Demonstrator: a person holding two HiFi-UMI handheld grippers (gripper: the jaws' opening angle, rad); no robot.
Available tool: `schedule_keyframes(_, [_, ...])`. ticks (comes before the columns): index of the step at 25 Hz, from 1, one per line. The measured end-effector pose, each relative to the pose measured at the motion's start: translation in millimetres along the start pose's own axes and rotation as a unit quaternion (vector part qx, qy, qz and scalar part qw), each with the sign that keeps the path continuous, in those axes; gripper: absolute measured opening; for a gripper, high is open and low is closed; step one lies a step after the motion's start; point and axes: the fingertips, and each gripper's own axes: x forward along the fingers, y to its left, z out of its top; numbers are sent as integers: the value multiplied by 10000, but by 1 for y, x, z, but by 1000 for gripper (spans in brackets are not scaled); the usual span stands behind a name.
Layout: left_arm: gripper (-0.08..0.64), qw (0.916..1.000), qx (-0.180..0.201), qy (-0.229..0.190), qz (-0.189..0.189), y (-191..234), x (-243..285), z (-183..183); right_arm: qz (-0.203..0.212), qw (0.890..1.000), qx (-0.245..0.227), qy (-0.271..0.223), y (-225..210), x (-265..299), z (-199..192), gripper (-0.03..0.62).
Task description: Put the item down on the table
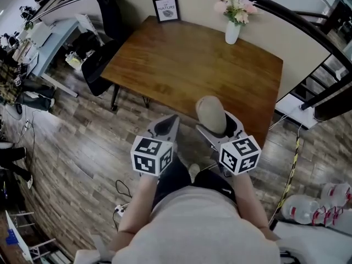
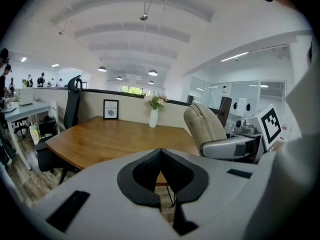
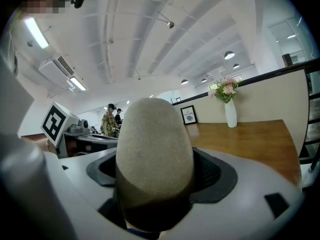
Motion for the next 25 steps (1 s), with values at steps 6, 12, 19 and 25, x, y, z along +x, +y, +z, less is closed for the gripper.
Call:
schedule_keyframes(6, [12,9998,-20,27,-213,21,40,10,-255,9997,52,13,-29,20,2,417])
schedule_keyframes(12, [12,9981,73,48,-606,58,84,36,-699,9975,92,-87,-57,62,22,417])
schedule_keyframes(19, [12,9925,430,129,-1136,122,137,81,-1218,9922,153,-227,-86,134,59,417])
schedule_keyframes(25, [12,9868,403,224,-1553,171,172,98,-1658,9855,242,-282,-105,186,75,417])
